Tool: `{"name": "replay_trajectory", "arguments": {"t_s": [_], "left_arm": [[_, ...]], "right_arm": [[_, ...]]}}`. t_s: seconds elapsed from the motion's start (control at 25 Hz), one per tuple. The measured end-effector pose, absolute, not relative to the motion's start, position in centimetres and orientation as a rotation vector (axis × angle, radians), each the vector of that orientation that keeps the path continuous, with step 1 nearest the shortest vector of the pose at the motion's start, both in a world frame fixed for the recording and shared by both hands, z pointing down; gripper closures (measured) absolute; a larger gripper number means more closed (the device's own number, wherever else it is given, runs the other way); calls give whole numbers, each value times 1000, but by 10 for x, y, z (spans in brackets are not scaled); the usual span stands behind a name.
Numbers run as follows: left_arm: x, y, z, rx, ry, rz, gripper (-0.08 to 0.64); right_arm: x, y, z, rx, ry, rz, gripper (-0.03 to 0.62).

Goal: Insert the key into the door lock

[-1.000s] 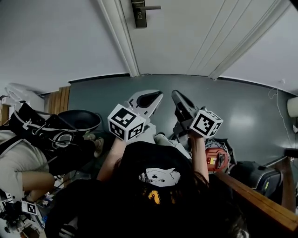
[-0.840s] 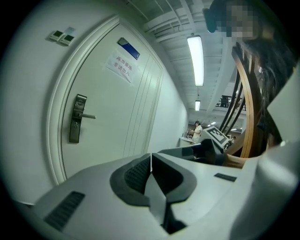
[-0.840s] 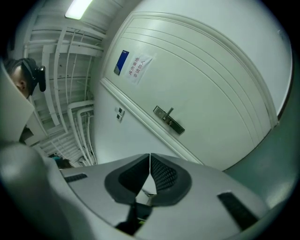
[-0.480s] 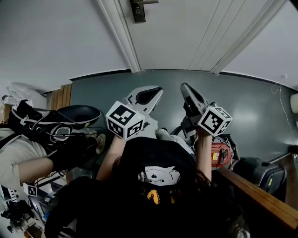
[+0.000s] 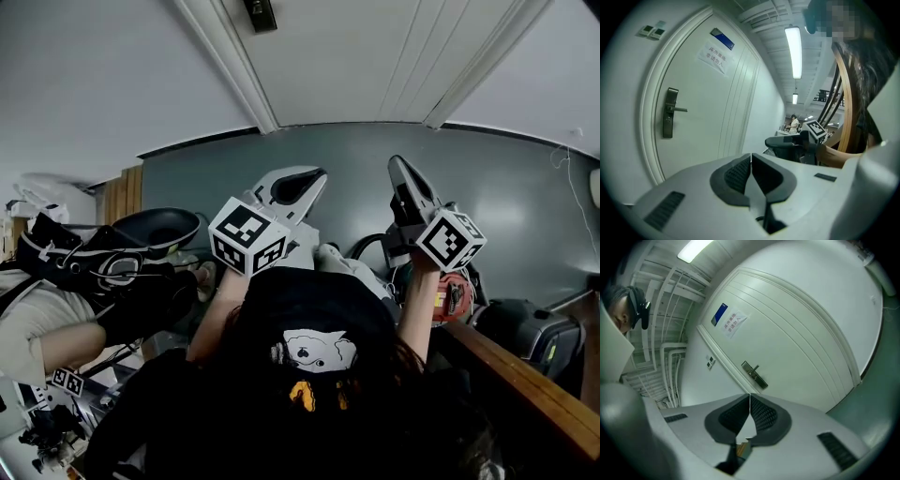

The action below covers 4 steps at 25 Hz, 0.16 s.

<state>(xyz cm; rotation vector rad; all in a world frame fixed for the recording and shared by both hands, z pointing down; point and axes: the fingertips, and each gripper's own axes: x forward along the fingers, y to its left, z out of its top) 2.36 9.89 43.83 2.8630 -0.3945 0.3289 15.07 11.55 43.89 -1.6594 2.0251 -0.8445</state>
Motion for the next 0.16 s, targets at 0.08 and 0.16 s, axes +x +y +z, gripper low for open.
{"name": "replay_trajectory", "arguments": {"t_s": [0.08,0.16], "left_arm": [[29,100,438,2867,-385,340,546],[34,100,438,2871,-377,351,546]], "right_arm": [[163,118,438,-1678,2003,-834,584],[175,122,437,-1701,1984,-822,584]]}}
